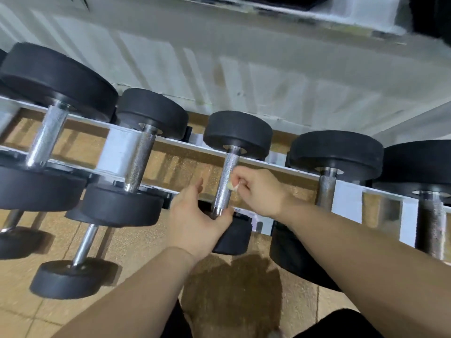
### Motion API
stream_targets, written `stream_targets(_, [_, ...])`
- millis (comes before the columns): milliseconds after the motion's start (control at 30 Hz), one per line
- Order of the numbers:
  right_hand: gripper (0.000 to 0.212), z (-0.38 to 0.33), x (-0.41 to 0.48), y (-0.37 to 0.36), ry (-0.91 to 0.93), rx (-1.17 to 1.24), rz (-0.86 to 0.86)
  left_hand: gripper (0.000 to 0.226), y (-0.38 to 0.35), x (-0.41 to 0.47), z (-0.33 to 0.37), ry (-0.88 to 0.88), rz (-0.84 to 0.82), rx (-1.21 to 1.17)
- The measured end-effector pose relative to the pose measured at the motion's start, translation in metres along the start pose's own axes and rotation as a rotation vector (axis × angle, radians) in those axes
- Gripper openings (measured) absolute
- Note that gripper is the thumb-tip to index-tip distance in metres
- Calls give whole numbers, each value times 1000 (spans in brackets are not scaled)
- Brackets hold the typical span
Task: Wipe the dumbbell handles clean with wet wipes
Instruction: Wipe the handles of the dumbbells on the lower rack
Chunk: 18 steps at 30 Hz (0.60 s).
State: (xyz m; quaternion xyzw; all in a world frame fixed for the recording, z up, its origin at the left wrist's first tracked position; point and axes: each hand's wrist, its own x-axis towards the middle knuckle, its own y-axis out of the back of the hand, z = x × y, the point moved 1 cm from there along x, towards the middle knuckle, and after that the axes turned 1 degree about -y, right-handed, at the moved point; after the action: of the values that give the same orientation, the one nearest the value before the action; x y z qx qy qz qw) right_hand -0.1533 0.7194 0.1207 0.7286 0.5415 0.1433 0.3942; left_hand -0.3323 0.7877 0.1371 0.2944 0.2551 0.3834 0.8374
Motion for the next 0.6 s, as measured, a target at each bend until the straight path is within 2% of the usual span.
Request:
stream_targets(67, [18,-1,5,-2,-121,117,134,87,0,-1,0,3,-2,11])
stream_targets(133, [17,-6,3,-4,-203,161,138,86,-1,-1,0,0,-1,14])
stream_targets(167, [16,-8,-1,-5,-211,152,61,86,-1,-1,0,7,-6,10])
stream_targets(267, [21,-19,-16,-3,-104,61,-335,91,-2,-1,1,36,-19,14])
stream_targets(300, [21,-20,-18,3,-95,44,-368,92,-2,-1,3,46,-20,13])
stream_targets(333, [20,-21,-16,13,-122,49,-320,90,-1,-1,3,59,-25,12])
stream_targets(433, [17,-32,-12,41,-215,181,0,85,2,-2,7,93,-32,29])
stream_targets(467, [16,-36,-12,46,-216,215,54,85,3,-3,9,93,-32,38])
stream_targets(600, [15,-54,-10,40,-239,276,34,82,7,-3,10,83,-37,52])
